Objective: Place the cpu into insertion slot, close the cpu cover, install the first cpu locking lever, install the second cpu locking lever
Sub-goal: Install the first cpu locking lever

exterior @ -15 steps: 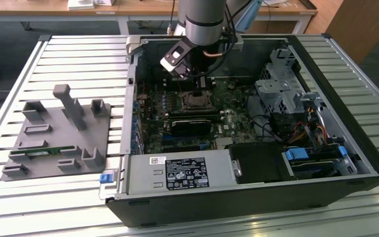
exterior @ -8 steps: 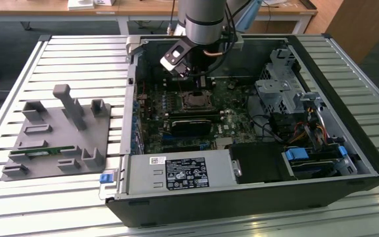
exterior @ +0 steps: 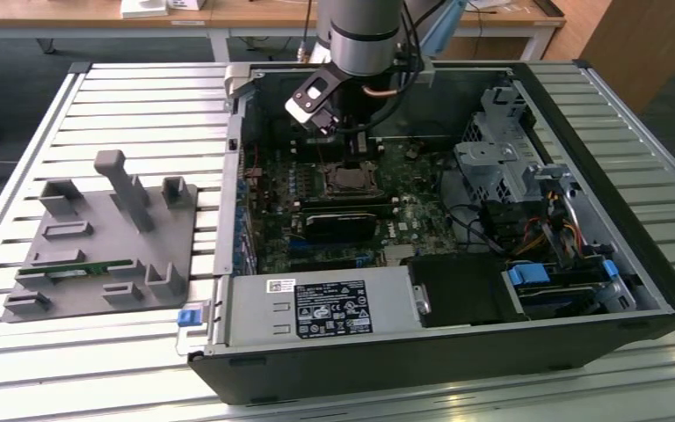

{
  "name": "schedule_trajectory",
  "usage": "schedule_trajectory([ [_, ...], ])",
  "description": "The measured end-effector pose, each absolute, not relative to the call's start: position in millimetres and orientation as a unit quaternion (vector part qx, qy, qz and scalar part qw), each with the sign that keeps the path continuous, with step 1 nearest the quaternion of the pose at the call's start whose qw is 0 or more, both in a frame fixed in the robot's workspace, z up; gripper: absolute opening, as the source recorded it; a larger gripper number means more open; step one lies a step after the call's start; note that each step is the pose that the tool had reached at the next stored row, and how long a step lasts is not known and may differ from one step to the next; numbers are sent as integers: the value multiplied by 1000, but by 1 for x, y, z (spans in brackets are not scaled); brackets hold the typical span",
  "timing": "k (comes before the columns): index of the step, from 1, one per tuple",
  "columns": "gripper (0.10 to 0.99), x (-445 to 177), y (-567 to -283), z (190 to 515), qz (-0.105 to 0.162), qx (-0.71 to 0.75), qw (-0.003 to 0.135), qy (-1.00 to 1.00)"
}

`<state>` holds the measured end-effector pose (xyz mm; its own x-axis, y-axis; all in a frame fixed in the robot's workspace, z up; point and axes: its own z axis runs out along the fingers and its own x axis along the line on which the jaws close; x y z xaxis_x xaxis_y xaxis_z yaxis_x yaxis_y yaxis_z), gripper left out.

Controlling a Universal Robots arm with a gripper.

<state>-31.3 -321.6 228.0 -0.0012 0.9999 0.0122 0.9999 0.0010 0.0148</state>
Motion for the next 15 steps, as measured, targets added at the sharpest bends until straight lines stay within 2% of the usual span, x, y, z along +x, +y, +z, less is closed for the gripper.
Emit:
schedule_trajectory([
  [15, 106, -31, -322, 238, 10, 707, 1, 707],
])
